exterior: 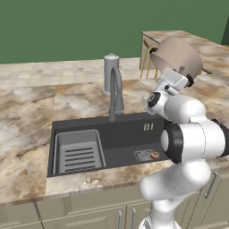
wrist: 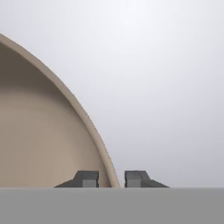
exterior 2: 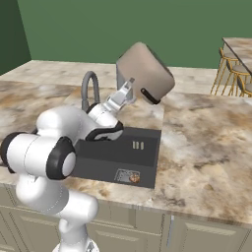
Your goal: Dump the mushroom from the pot into the sink. Then turn on the water and wash the mushroom. Then turn off the water and put the mushroom back in the pot.
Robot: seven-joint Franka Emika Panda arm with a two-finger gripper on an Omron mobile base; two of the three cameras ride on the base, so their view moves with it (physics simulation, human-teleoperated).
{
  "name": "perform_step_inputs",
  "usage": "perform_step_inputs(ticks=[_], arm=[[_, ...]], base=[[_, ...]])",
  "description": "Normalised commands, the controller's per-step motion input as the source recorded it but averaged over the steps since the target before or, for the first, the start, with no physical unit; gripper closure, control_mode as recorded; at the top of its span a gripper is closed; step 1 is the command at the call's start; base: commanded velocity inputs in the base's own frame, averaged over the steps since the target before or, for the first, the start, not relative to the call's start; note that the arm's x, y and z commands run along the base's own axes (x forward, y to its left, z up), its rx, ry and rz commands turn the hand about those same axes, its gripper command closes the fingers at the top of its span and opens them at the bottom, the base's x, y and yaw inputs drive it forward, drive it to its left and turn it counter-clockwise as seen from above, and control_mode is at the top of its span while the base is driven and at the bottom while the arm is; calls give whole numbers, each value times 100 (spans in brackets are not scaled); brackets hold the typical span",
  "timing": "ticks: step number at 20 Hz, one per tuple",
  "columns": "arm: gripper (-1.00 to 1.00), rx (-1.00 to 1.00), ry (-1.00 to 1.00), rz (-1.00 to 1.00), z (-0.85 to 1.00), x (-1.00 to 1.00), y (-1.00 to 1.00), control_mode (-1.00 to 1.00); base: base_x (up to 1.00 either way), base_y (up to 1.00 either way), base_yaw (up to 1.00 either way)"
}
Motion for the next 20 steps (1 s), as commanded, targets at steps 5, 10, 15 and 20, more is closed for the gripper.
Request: perform_step_inputs(ticks=[5, 10, 15, 20], arm=[[100, 2, 0, -2, 1, -33, -19, -100], [100, 29, 0, 6, -4, -71, -94, -100], [100, 40, -4, 13, 0, -65, -69, -100], [100, 47, -1, 27, 0, -38, -44, -100]], base=[[0, 0, 0], [0, 0, 0], [0, 0, 0], [0, 0, 0]])
